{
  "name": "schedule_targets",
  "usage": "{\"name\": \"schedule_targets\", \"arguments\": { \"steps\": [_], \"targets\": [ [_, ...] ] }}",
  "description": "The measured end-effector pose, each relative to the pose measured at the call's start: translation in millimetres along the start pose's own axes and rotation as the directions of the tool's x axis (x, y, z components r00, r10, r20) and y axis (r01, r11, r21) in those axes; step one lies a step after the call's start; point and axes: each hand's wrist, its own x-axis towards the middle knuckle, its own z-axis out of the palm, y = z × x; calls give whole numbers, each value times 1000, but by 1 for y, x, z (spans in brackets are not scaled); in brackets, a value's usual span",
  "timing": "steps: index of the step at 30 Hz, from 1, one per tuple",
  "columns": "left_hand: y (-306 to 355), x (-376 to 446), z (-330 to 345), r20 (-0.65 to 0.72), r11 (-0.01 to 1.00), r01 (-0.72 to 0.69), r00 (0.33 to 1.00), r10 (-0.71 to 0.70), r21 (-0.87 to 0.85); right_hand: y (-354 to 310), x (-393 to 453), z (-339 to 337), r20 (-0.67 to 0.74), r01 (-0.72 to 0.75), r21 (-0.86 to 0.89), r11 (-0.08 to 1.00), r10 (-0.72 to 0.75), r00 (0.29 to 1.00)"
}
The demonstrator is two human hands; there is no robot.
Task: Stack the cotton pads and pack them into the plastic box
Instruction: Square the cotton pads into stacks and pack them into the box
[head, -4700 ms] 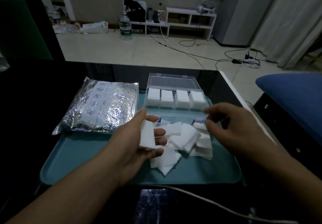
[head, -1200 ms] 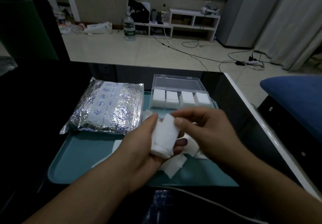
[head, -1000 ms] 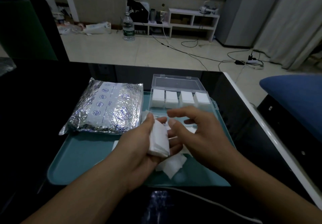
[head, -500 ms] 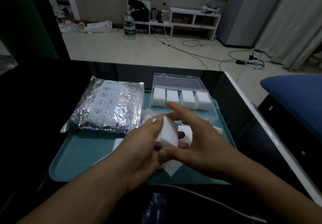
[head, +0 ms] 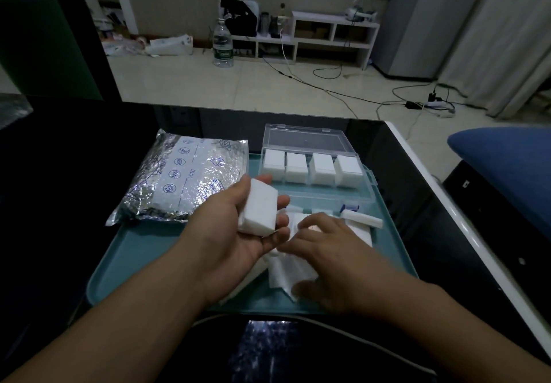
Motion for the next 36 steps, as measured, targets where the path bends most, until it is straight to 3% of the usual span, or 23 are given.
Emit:
{"name": "schedule_targets", "arguments": {
  "steps": [3, 5, 10, 15, 17, 20, 22, 25, 31, 36],
  "targets": [
    [-1, 0, 0, -21, 1000, 2, 1000, -2, 0, -7, 4, 0, -50, 27, -5, 1000, -28, 998],
    [-1, 0, -1, -23, 1000, -6, 1000, 6, 1, -8, 3, -1, -124, 25, 98, 995, -13, 992],
    [2, 1, -2, -52, 999, -49, 997, 49, -4, 9, 0, -9, -214, -172, 359, 917, 260, 941],
    [0, 1, -2, -99, 998, -63, 993, 65, 18, 25, 2, -7, -209, -305, 375, 875, 400, 892],
    [-2, 1, -2, -105, 998, -64, 992, 66, 28, 28, 3, -7, -271, -333, 424, 842, 468, 841],
    [-4, 1, -1, -106, 995, -85, 990, 91, 58, 24, 3, -18, -280, -199, 753, 627, 578, 766],
    [-7, 1, 0, -95, 992, -93, 990, 101, 85, 19, 2, -25, -219, -38, 918, 396, 584, 782],
    [-11, -2, 4, -65, 992, -64, 995, 71, 107, 11, -1, -29, -208, 81, 964, 253, 527, 824],
    [-23, -5, 11, 49, 992, -12, 999, 6, 126, -5, 5, -21, -247, 65, 938, 341, 525, 815],
    [-22, -5, 11, 68, 998, 20, 997, -24, 64, -7, 9, -6, -419, -84, 718, 691, 525, 741]
  ]
}}
